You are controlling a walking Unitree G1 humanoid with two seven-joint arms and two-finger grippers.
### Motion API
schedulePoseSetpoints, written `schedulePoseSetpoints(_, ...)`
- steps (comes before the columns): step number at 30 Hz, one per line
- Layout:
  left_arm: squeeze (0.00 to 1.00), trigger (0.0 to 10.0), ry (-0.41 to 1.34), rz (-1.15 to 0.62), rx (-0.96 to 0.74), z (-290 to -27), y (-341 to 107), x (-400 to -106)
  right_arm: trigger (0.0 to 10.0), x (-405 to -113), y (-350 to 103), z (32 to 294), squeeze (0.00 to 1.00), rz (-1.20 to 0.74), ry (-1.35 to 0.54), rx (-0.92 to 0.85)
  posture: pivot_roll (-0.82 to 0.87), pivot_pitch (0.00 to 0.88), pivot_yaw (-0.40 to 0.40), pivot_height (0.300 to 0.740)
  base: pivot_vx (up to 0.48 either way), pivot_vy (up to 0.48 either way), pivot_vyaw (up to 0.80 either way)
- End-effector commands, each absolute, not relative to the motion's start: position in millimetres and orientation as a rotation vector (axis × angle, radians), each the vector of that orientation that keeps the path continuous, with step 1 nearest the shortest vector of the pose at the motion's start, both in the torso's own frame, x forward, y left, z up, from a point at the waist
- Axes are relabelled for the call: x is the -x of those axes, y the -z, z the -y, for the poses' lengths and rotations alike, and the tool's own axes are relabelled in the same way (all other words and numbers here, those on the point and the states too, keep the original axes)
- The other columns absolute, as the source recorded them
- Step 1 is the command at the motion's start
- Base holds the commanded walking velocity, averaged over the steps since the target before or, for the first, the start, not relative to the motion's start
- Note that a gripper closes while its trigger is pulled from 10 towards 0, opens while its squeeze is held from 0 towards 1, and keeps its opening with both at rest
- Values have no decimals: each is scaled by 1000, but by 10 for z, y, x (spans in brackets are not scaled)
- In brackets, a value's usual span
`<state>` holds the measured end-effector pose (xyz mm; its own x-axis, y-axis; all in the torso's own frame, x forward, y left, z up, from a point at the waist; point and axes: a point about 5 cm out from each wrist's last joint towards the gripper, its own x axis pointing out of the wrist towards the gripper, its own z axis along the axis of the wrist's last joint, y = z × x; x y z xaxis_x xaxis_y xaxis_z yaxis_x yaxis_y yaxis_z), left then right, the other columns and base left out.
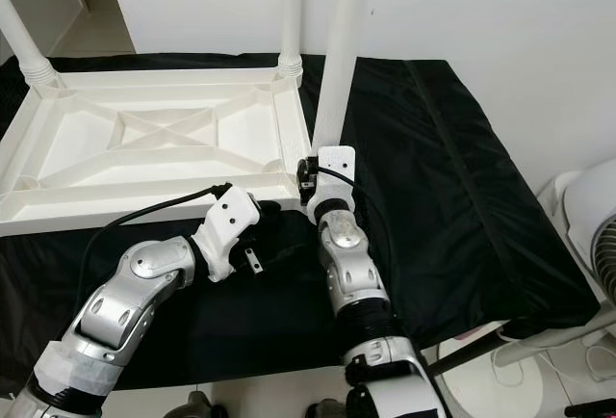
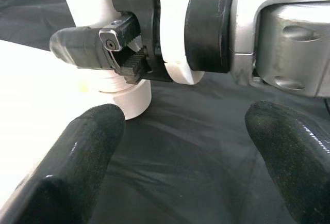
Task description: Building children table
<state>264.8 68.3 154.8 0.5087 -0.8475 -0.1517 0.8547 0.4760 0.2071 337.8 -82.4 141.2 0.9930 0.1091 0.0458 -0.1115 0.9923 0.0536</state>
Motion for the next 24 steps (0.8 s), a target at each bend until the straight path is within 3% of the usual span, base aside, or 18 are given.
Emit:
schedulePoseSetpoints(1, 0, 10000, 1001, -36, -276, -678, -1531, -2635, 10000, -3344, -1321, 799, 0, -6, -139, -92, -34, 58, -10, 740, 0, 0, 0)
schedulePoseSetpoints(9, 0, 10000, 1001, -33, -279, -676, -1534, -2647, 10000, -3332, -1335, 818, 0, 2, -122, -75, -34, 47, -13, 740, 0, 0, 0)
schedulePoseSetpoints(10, 0, 10000, 1001, -33, -279, -675, -1532, -2646, 10000, -3323, -1352, 797, 1000, 10, -123, -79, -34, 47, -13, 740, 0, 0, 0)
schedulePoseSetpoints(20, 0, 10000, 1001, -33, -276, -667, -1526, -2630, 10000, -3267, -1430, 830, 1000, 70, -149, -81, -31, 42, -18, 740, 0, 0, 0)
schedulePoseSetpoints(21, 0, 10000, 1001, -33, -276, -667, -1526, -2628, 10000, -3258, -1423, 865, 871, 69, -177, -81, -32, 41, -18, 740, 0, 0, 0)
schedulePoseSetpoints(22, 0, 10000, 1001, -33, -276, -667, -1526, -2628, 10000, -3258, -1423, 865, 871, 69, -177, -81, -32, 41, -18, 740, 0, 0, 0)
schedulePoseSetpoints(23, 0, 10000, 1002, -32, -276, -665, -1528, -2629, 10000, -3257, -1396, 929, 0, 54, -220, -70, -34, 39, -18, 740, 0, 0, 0)
schedulePoseSetpoints(24, 0, 10000, 1002, -32, -276, -664, -1529, -2631, 10000, -3260, -1383, 955, 0, 45, -233, -63, -34, 39, -18, 740, 0, 0, 0)
